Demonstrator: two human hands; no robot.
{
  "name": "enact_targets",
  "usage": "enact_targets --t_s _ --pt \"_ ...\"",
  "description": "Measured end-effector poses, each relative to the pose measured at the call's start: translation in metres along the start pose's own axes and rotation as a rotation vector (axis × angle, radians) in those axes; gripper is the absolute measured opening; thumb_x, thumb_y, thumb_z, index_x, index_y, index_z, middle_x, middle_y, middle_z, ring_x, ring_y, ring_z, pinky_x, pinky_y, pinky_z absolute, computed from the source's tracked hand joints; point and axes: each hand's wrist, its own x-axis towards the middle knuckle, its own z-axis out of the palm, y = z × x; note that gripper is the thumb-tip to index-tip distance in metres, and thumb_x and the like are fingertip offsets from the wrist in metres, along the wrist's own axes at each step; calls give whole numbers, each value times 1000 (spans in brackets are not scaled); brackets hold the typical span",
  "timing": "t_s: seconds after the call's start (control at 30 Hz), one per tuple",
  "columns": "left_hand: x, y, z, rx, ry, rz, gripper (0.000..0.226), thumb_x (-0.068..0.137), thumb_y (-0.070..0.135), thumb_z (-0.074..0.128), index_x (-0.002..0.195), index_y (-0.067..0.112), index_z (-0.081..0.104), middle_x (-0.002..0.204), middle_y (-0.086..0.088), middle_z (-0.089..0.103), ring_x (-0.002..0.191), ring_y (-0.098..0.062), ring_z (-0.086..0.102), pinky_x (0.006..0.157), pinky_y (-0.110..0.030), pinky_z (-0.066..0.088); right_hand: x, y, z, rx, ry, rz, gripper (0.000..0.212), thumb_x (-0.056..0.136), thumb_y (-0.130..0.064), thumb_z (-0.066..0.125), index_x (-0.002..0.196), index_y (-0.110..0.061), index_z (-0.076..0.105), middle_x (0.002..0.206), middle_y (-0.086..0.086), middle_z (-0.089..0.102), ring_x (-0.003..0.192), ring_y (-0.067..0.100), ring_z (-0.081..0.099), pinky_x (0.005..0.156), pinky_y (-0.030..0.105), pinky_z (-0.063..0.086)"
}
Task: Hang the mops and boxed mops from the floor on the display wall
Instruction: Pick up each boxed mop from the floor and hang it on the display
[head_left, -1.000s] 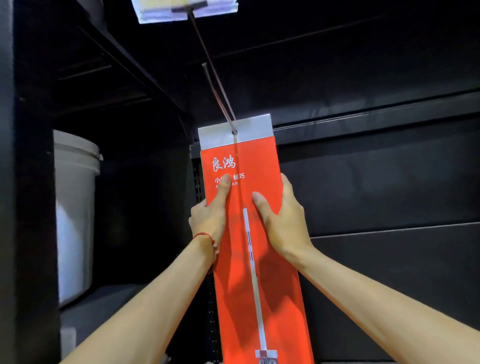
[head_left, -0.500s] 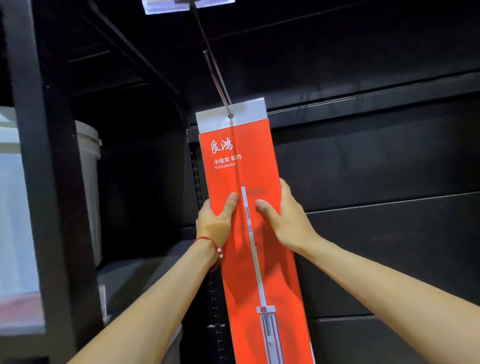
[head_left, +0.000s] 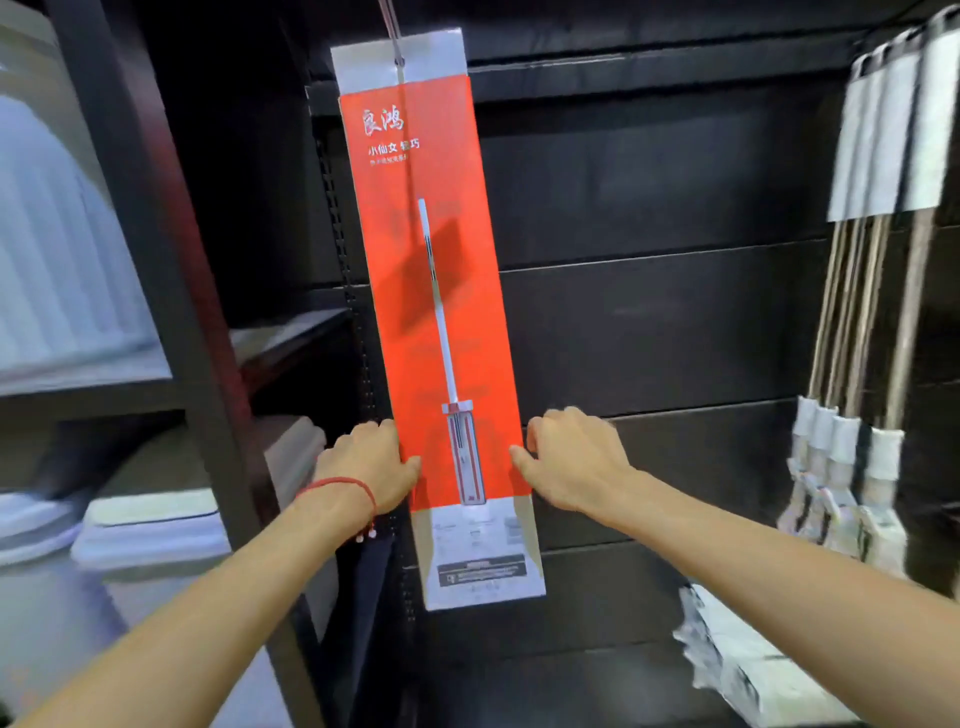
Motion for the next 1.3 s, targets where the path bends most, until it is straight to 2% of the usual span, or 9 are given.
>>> enact_targets --t_s 0.1,0.27,0.43,0.57,0.73,0.9,1.0,1.1,1.3 --pt "-43 -1 13 109 17 79 31 100 50 48 104 20 52 118 -7 60 110 -32 62 86 -41 48 -45 0 7 -53 -49 -73 40 101 -46 43 97 -13 66 108 6 67 103 27 59 74 36 39" --pt "-120 1 38 270 83 143 32 102 50 42 110 22 55 109 1 61 98 -23 62 71 -35 42 -111 0 23 -81 -51 -189 40 100 -47 43 100 -15 67 102 4 68 94 25 58 74 37 44" --pt "-214 6 60 369 68 105 34 103 48 40 114 20 57 114 -1 62 108 -26 62 82 -38 45 -179 -1 44 -42 -71 -331 54 99 -58 37 99 -16 70 95 2 69 88 24 60 77 40 49" --pt "-299 -1 85 361 1 53 32 101 47 45 111 21 60 110 -3 63 107 -28 63 83 -40 48 -242 -13 61 11 -84 -533 57 96 -60 33 88 -17 70 83 0 68 79 23 59 69 39 49" --pt "-412 -22 104 403 -130 -80 29 91 40 61 108 17 66 102 -7 67 97 -33 67 78 -44 51 -320 -46 77 109 -103 -667 54 93 -58 35 77 -17 67 73 1 64 72 26 58 62 38 44" --pt "-515 -48 107 379 -154 -167 32 100 42 46 117 18 60 115 -4 63 108 -29 62 85 -43 45 -393 -92 87 164 -238 -795 54 97 -59 32 85 -19 66 82 0 64 77 22 55 65 38 42" --pt "-578 -64 106 367 -109 -152 32 96 38 44 105 15 65 96 -6 65 87 -30 63 74 -42 48 -436 -124 87 167 -296 -815 50 99 -60 36 90 -21 67 87 -1 66 83 20 55 69 37 44" --pt "-643 -83 109 372 -96 -201 22 90 36 60 92 15 64 81 -5 62 71 -29 60 61 -40 46 -482 -154 86 175 -346 -839 49 99 -59 39 96 -21 70 91 -1 68 85 19 56 70 36 42" --pt "-761 -132 107 332 -154 -343 21 83 32 76 93 17 65 80 -3 63 69 -29 60 57 -38 46 -560 -225 78 150 -425 -872 52 101 -60 37 107 -21 71 104 -1 71 96 20 59 79 37 45"
